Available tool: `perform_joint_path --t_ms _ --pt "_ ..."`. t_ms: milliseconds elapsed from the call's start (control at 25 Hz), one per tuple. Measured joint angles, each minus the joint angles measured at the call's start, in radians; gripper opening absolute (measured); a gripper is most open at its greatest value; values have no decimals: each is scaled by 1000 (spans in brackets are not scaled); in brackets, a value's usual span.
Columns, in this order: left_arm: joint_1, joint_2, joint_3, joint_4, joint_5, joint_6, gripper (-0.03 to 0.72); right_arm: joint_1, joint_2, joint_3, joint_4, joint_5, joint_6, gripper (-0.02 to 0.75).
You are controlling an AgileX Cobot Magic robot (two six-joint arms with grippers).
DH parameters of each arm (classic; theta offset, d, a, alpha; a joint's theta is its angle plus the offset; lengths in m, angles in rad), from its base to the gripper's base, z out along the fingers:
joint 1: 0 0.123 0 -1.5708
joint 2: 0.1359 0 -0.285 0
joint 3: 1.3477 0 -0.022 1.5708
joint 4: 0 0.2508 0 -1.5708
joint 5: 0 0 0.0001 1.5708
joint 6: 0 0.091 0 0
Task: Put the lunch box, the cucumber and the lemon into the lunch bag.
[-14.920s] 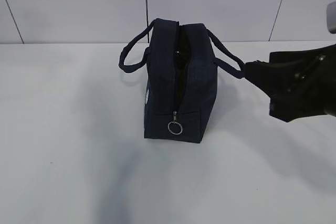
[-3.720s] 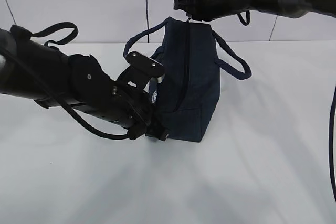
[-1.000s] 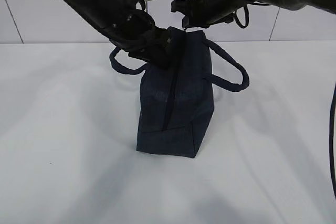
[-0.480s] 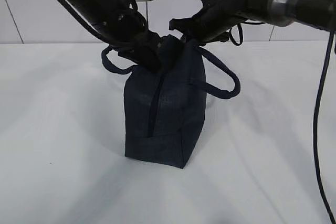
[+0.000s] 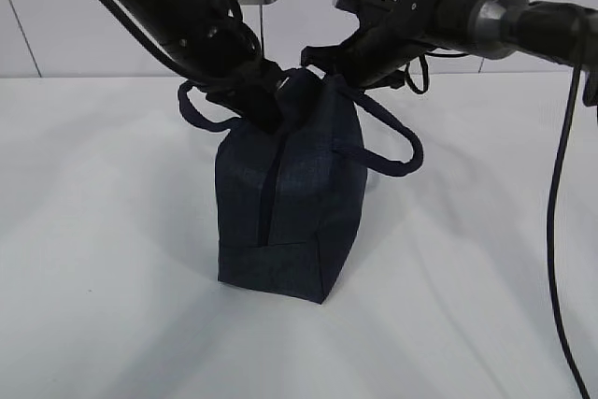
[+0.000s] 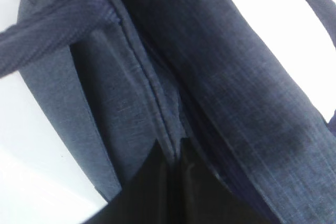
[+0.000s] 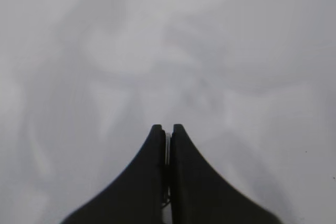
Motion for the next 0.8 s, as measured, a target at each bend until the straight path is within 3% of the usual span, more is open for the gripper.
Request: perform_joint_path --t_ms 800 --pt "0 0 0 2 2 2 -8 -2 12 -11 9 66 0 7"
